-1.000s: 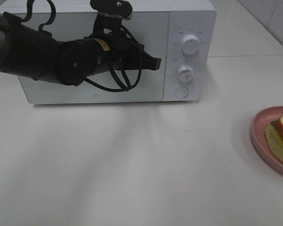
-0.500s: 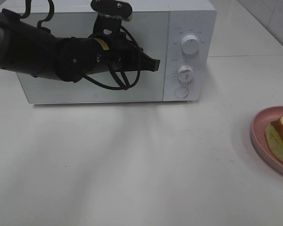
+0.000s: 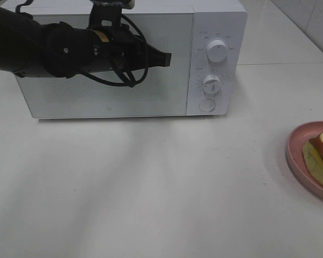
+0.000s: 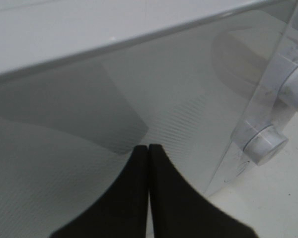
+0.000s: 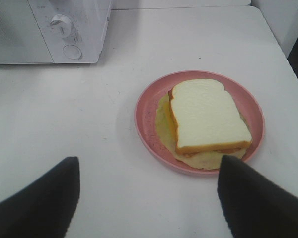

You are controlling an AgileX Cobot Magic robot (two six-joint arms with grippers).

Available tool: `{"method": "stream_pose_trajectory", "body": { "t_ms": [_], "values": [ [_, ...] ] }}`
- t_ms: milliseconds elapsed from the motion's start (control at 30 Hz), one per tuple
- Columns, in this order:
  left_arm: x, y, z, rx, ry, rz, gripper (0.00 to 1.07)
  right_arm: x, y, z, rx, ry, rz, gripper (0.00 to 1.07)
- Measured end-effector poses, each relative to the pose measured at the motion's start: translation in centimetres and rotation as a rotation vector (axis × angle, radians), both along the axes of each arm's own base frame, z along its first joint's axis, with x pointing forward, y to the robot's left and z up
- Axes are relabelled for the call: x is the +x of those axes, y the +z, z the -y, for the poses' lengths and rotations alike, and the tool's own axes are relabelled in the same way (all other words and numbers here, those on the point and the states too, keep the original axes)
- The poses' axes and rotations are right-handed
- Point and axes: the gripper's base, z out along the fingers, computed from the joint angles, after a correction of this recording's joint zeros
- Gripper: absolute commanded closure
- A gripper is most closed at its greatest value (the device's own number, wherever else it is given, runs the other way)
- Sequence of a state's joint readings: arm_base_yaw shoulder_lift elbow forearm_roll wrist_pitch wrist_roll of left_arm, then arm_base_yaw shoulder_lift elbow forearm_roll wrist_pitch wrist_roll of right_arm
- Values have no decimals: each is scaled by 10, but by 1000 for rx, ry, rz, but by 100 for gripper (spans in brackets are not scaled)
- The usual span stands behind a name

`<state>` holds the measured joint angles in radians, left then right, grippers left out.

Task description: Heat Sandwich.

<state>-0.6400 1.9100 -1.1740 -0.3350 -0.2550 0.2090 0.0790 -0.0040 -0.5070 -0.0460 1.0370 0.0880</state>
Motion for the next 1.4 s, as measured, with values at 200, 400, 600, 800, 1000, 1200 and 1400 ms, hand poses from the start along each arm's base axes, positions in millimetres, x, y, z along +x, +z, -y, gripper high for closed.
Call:
{"method": "stream_pose_trajectory", "body": {
  "t_ms": [200, 400, 600, 800, 1000, 1200, 1400],
  "values": [
    [-23, 0, -22, -1, 31, -18, 107, 0, 0, 0, 0, 0, 0, 33],
    [-47, 1, -40, 15, 31, -42, 106, 0, 0, 0, 0, 0, 0, 33],
    [-77, 12, -56, 35, -2, -147, 57, 0, 0, 0, 0, 0, 0, 33],
    [-96, 26, -63, 48, -48, -240, 4, 0, 0, 0, 0, 0, 0, 33],
    [-110, 34, -68, 93, -103, -299, 5, 0, 0, 0, 0, 0, 0, 33],
    [-135, 40, -84, 235, -189, -452, 5, 0, 0, 0, 0, 0, 0, 33],
    [-139, 46, -118, 243, -100, -614, 5, 0, 0, 0, 0, 0, 0, 33]
  ]
}}
